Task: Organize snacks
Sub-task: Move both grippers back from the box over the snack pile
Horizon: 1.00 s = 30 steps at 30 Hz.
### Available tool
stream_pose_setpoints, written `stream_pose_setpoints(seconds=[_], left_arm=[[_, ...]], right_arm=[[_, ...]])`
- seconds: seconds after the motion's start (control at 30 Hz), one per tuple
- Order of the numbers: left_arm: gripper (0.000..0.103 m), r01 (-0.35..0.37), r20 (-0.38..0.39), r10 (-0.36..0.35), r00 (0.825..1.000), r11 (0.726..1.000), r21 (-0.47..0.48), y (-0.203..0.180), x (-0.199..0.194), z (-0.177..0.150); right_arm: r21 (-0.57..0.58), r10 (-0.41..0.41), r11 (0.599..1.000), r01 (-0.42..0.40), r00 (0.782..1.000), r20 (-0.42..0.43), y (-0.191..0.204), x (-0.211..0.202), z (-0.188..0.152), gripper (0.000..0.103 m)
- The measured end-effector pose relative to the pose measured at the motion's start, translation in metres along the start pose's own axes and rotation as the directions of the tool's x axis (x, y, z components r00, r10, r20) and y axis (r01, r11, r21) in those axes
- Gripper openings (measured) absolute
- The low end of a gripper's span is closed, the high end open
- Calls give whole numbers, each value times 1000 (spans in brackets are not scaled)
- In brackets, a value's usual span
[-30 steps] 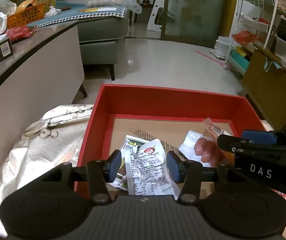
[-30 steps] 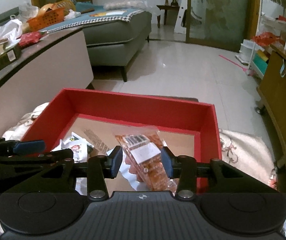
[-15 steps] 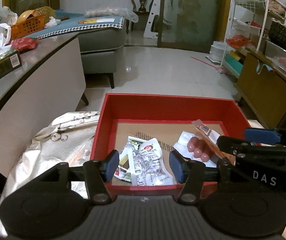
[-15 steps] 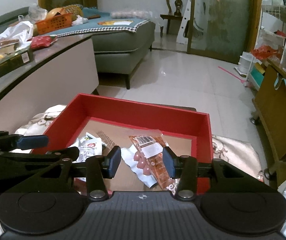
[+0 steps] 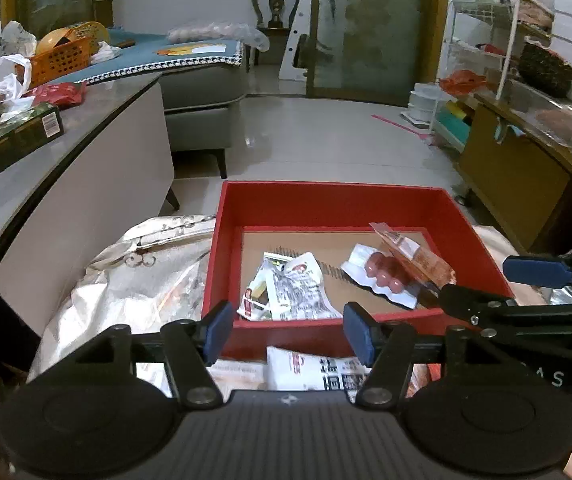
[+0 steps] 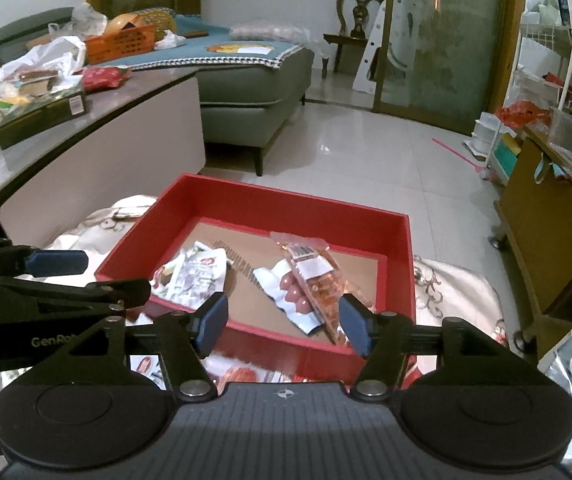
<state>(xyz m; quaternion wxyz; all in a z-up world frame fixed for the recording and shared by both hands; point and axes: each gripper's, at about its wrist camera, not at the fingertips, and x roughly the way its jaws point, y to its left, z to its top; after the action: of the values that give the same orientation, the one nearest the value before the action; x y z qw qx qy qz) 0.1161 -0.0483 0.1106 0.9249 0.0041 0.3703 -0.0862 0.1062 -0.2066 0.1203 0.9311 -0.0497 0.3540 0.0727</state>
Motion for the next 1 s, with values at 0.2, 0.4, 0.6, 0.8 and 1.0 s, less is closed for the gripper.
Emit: stream_pose_setpoints(seconds=[0.2,0.4,0.6,0.8,1.0], left_arm=[[59,10,-11,-10,1000,999,38,0,-17,-12],[65,36,-49,-33,998,998,60,8,-28,-26],[65,62,-120,-60,991,998,8,37,-40,-45],[65,50,-194,-58,979,998,-43,54,-48,-74],[65,35,-191,-53,980,994,-100,68,-43,-77]], right_arm=[[1,-2,1000,2,1000,-5,2,-13,-9,71],[-13,-5,1000,4,1000,-28,5,-23,-21,73],[-17,14,1000,-14,999,-46,5,-35,-31,74],[2,35,999,-35,999,-41,2,-42,-31,76],[12,48,999,-48,998,-35,-5,-50,-33,79]])
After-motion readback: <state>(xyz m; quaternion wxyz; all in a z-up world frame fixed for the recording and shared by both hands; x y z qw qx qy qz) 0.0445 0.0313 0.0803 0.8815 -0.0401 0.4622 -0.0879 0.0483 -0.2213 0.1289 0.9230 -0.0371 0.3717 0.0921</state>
